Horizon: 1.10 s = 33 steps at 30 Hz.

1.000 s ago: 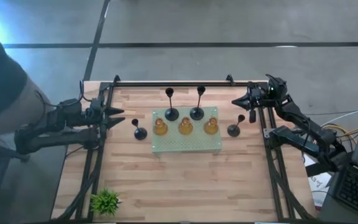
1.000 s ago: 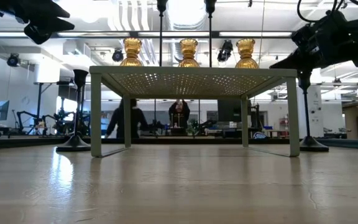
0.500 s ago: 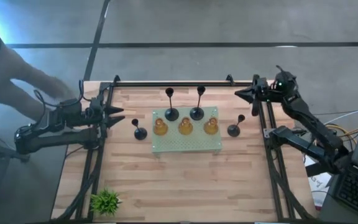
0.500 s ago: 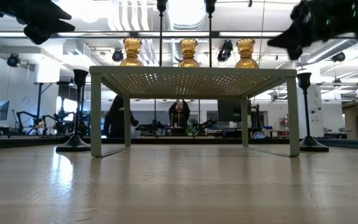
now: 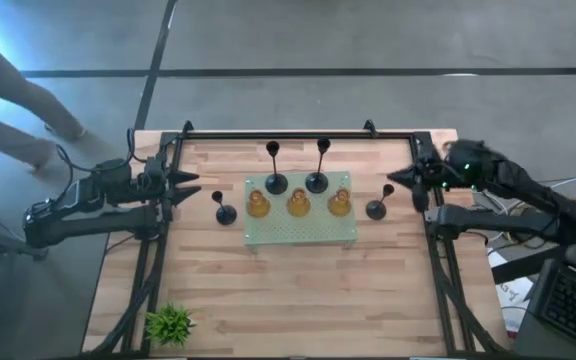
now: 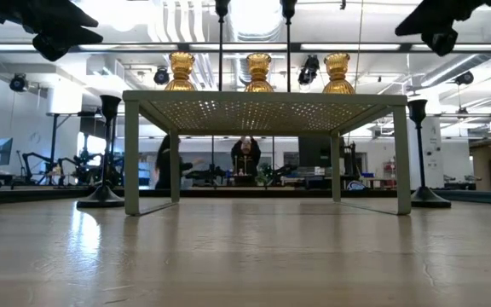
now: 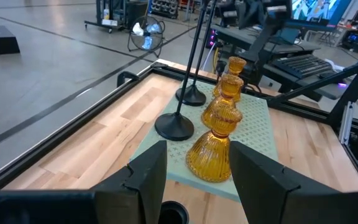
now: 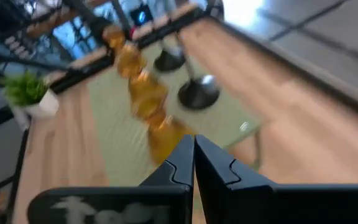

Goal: Pick & Place candle stick holders
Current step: Put the black candle holder on the shelf

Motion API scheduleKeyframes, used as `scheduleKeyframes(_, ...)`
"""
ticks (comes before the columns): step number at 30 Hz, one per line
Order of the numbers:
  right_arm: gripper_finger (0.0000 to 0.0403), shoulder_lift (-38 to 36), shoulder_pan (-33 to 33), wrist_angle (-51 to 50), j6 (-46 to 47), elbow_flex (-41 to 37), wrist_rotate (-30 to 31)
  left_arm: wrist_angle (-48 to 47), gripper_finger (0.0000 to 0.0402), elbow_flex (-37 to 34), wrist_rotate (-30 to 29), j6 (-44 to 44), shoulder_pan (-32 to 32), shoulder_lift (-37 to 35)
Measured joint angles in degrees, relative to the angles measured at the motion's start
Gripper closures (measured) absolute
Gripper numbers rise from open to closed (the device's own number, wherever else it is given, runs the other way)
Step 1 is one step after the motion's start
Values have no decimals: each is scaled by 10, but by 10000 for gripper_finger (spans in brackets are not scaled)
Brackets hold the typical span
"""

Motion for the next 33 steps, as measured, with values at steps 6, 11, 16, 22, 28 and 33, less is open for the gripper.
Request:
scheduleKeyframes(6,395,28,206,28,91,-18,147,0,225,0,0,0,0,0)
scheduleKeyframes(11,395,71,373,29,192,-18,323,0,225,0,0,0,0,0)
scheduleKeyframes(16,395,134,499,17,306,-24,483,0,225,0,0,0,0,0)
scheduleKeyframes(22,395,215,569,-65,491,-25,581,0,225,0,0,10,0,0)
scheduleKeyframes(28,395,305,591,-165,694,-29,575,0,225,0,0,29,0,0)
scheduleKeyframes(33,395,369,598,-207,790,-30,570,0,225,0,0,29,0,0)
